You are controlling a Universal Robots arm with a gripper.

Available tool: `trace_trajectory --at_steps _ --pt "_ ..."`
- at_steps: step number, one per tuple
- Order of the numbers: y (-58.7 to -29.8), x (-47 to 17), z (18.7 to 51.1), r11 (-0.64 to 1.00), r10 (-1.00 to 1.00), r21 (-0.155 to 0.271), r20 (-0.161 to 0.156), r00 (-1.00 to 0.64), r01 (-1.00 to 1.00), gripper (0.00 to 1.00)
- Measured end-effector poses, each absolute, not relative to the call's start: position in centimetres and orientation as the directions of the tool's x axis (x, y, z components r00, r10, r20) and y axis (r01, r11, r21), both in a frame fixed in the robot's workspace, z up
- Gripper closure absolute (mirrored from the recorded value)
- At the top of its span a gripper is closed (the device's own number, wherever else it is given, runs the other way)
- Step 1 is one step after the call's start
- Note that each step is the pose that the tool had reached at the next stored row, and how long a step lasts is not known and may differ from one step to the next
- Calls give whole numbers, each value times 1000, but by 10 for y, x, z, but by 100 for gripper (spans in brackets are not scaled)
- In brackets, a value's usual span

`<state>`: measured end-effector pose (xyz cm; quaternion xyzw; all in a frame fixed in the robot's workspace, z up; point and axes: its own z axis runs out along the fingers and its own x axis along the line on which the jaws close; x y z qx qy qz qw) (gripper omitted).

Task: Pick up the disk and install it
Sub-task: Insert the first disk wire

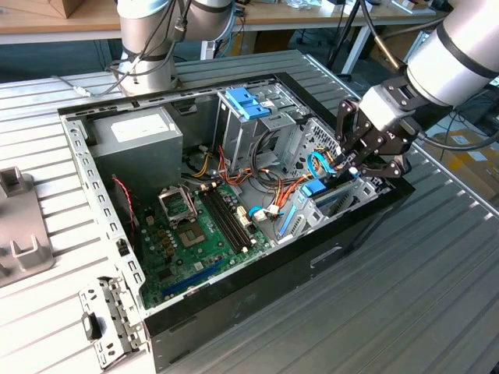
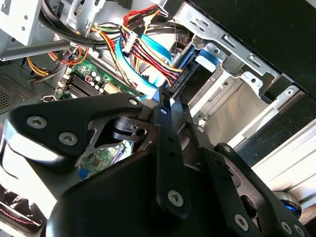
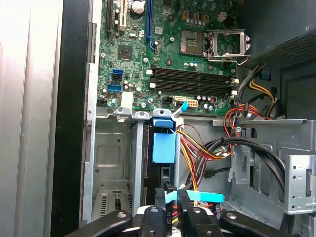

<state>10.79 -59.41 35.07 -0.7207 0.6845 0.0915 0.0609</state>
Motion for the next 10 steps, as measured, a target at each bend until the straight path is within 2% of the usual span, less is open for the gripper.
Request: trace_trajectory --at_steps 8,9,10 --pt "-593 109 367 -56 -975 39 -218 46 -998 76" --pt "-593 113 367 -56 -974 47 -221 44 -997 77" --pt "-593 116 366 -56 -973 57 -227 42 -997 89"
